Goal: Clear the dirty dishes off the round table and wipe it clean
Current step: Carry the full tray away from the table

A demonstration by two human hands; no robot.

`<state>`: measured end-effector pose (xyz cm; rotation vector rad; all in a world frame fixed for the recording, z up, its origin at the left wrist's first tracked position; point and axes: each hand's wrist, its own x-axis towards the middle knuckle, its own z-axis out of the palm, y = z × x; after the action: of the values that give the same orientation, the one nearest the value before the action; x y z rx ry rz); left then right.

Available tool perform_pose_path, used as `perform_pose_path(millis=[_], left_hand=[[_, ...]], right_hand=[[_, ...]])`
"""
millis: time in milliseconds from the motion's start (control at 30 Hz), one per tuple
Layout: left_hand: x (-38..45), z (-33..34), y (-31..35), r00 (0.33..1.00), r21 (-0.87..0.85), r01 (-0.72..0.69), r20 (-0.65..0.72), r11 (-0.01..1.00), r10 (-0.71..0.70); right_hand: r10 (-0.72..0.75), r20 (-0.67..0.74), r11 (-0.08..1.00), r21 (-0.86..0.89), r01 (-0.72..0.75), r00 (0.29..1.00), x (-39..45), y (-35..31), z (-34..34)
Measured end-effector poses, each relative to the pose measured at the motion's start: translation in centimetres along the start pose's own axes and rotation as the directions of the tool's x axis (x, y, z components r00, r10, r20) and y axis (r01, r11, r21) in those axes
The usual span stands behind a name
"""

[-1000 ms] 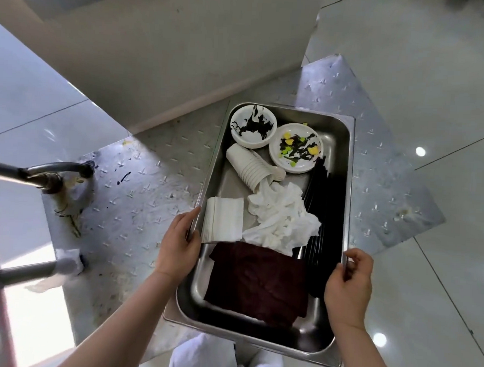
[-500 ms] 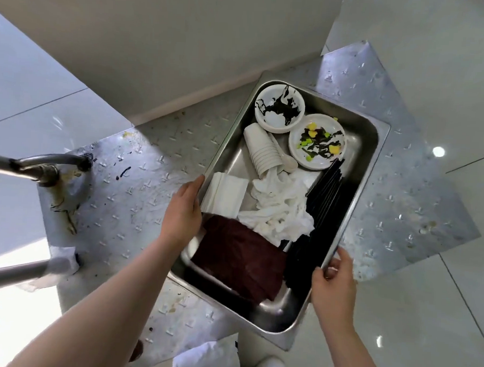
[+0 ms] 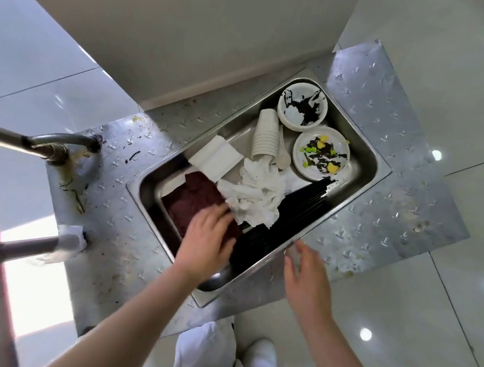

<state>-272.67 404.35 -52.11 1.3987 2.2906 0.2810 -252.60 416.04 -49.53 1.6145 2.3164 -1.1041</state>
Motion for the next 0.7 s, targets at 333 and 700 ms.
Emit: perform_pose_path(millis=[333,700], left_hand=[[-3.9,3.9,1.5,0.974,-0.088,-0.077,0.205,0.993,0.094],[1.6,-2.8,-7.5,0.951,-0.200,0.299,0.147,0.933,-0.273]], right_hand=[[-0.547,0.509,0.286,-0.632,0.720,0.664,10.3,2.5,-4.7],[-0.492,0.509,0.370,-0.612,0.699,0.706,12.9,-6.3,-2.1]])
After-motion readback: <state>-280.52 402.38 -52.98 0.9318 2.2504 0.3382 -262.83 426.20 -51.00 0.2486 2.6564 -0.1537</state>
